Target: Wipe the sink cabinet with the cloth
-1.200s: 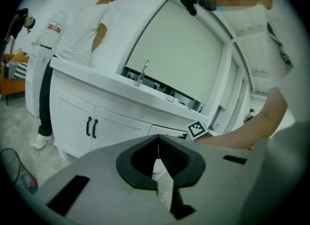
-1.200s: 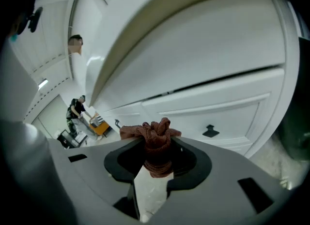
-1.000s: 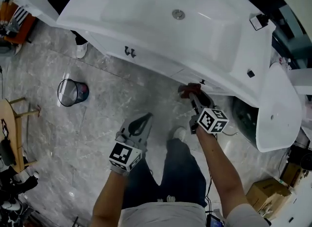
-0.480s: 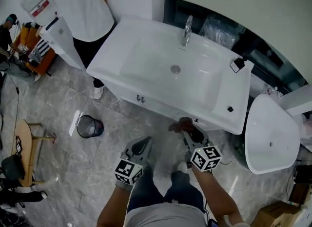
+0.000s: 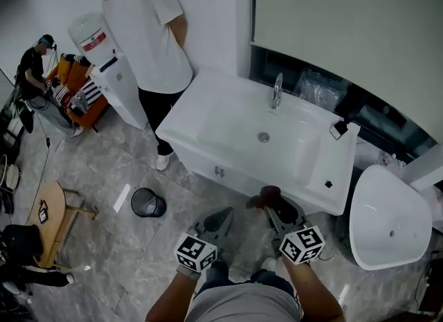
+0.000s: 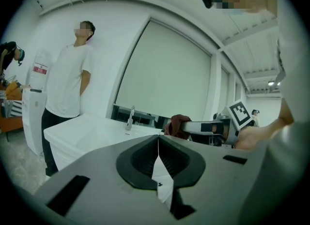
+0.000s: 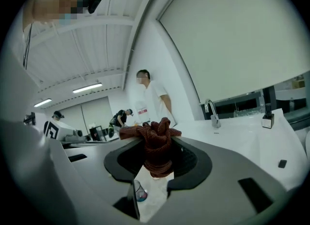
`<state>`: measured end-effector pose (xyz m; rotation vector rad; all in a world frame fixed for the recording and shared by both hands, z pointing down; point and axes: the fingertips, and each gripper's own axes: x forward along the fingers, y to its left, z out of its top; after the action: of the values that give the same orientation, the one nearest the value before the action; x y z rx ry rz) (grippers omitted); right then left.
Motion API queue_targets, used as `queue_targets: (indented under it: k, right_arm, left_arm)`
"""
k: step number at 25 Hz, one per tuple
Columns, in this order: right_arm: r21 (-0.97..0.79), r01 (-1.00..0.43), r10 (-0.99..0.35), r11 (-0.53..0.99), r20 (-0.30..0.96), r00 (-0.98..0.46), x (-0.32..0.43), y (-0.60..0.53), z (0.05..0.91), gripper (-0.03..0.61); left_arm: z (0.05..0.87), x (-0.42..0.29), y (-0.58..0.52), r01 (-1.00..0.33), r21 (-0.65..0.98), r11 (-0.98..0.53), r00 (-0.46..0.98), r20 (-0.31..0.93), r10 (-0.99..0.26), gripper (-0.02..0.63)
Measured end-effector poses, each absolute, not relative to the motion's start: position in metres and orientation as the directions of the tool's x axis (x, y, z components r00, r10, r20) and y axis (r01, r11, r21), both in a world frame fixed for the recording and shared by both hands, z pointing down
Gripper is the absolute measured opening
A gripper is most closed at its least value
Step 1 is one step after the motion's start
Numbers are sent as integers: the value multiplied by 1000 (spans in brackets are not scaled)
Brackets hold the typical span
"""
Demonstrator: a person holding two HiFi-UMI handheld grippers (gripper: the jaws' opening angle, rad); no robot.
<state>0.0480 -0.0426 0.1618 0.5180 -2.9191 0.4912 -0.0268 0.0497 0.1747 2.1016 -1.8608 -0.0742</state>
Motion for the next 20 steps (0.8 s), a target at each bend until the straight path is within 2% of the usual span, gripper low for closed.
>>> queue_targets:
  k: [11,20]
  right_arm:
    - [-207,-223,-224,953,16,-974,42,-28,74,137]
    - [-184,-174,-181,967,-20,-983,29,-17,58,137]
  left_arm:
    - [85,-52,67,-978,198,-61,67,27,-997,11]
    - [75,-61,79,-990,138,-18,21,18,-1000,11]
